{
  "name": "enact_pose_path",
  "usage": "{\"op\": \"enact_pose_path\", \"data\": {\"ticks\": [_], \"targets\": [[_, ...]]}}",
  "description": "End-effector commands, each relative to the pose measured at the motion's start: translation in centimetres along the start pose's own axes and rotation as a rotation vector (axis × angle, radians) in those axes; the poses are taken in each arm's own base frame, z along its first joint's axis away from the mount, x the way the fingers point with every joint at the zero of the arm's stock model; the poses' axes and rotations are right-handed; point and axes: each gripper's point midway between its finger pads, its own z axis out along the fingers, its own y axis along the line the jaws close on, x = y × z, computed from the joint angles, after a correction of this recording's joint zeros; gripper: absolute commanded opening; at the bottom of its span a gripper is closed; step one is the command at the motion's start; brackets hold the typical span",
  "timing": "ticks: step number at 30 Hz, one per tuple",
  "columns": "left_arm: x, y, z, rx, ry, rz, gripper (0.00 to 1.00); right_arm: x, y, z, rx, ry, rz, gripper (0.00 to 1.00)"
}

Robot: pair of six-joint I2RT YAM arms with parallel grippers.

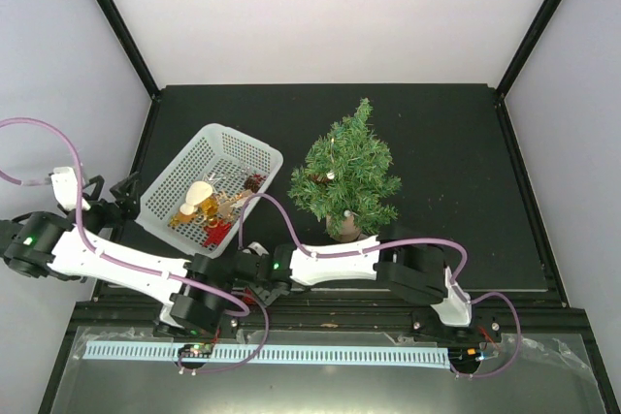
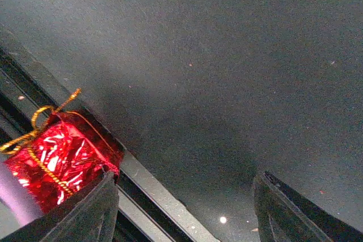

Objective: Decorate the small christmas tree

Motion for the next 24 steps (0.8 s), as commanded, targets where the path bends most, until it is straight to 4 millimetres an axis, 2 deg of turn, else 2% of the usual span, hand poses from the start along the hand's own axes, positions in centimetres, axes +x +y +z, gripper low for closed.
{"op": "enact_pose_path", "data": {"ticks": [1,8,15,20,24], "targets": [[-1.7,-0.6,-0.1,0.029,-0.037,0.033,0.99,0.2,0.3,0.3,-0.010,0.014,-0.023,0.65],[-2.6,-1.6,0.0,0.053,-0.037,0.078,0.99,1.9,2.2,-0.5,-0.098,0.048,-0.117,0.66],[-2.6,-2.2,0.4,0.088,-0.023,0.090,0.99,3.2,5.2,-2.0,-0.211,0.077,-0.211,0.66],[-1.3,-4.0,0.9,0.123,0.026,0.175,0.99,3.2,7.0,-3.2,-0.316,0.047,-0.228,0.67],[-0.2,-5.7,1.0,0.150,0.056,0.219,0.99,2.0,7.8,-3.7,-0.336,0.003,-0.231,0.68]]}}
